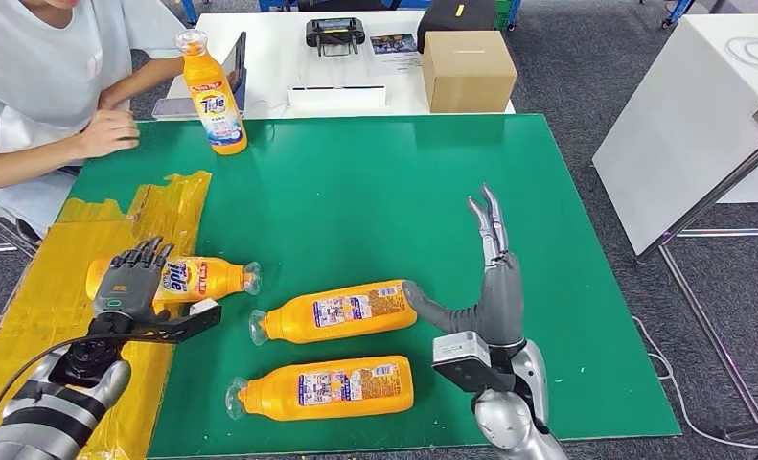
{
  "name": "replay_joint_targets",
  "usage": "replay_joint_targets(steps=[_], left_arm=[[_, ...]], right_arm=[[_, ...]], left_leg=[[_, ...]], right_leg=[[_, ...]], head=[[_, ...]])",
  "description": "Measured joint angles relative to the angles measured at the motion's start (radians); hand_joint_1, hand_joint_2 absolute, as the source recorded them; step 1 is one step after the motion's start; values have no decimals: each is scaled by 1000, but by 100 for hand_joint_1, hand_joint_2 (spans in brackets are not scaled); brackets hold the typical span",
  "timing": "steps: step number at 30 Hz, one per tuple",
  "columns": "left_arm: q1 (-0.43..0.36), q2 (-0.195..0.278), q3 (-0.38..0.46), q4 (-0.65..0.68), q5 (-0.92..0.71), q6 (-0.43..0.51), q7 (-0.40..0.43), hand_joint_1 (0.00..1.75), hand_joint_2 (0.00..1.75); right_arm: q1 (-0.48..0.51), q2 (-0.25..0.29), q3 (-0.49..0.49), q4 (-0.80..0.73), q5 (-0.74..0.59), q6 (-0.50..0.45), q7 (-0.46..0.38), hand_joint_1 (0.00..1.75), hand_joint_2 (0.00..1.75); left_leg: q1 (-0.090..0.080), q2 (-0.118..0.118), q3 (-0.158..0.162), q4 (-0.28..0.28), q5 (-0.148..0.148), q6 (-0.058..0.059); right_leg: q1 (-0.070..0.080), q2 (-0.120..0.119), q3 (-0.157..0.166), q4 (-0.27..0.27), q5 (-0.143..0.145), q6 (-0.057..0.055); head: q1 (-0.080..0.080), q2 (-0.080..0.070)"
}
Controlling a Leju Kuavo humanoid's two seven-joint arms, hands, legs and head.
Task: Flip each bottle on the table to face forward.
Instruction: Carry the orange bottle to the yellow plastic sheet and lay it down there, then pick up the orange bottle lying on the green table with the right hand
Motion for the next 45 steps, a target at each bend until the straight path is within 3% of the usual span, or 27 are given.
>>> replay_joint_targets(steps=[7, 12, 18, 22, 30, 36, 45], left_arm=[[2, -18, 27, 9, 54, 21, -45, 0, 175], [41, -37, 73, -51, 274, 75, -189, 0, 175], [127, -67, 159, -214, 535, 157, -371, 0, 175], [161, -95, 222, -293, 564, 212, -385, 0, 175], [187, -134, 282, -359, 648, 221, -430, 0, 175], [196, -199, 300, -423, 833, 133, -535, 0, 175], [160, -272, 217, -459, 857, 124, -558, 0, 175]], right_arm=[[8, 2, 0, 0, 4, 0, 4, 0, 175], [16, 2, -1, 0, 9, 1, 6, 0, 175], [17, -7, 0, 8, 34, 23, 14, 0, 175], [17, -12, 3, 18, 60, 27, 29, 0, 175], [10, -20, 15, 36, 125, 56, 75, 0, 175], [-92, -53, 83, 160, 339, 204, 211, 0, 175], [-303, -73, 246, 453, 371, 338, 180, 0, 175]], left_leg=[[0, 0, 0, 0, 0, 0], [0, 0, 0, 0, 0, 0], [0, 0, 0, 0, 0, 0], [0, 0, 0, 0, 0, 0], [0, 0, 0, 0, 0, 0], [0, 0, 0, 0, 0, 0], [0, 0, 0, 1, 0, 0]], right_leg=[[0, 0, 0, 0, 0, 0], [0, 0, 0, 0, 0, 0], [0, 0, 0, 0, 0, 0], [0, 0, 0, 0, 0, 0], [0, 0, 1, 0, 0, 0], [0, 0, 1, 0, 0, 0], [0, 0, 1, 0, 1, 1]], head=[[0, 0], [0, 0], [0, 0], [0, 0], [0, 0], [0, 0], [0, 0]])
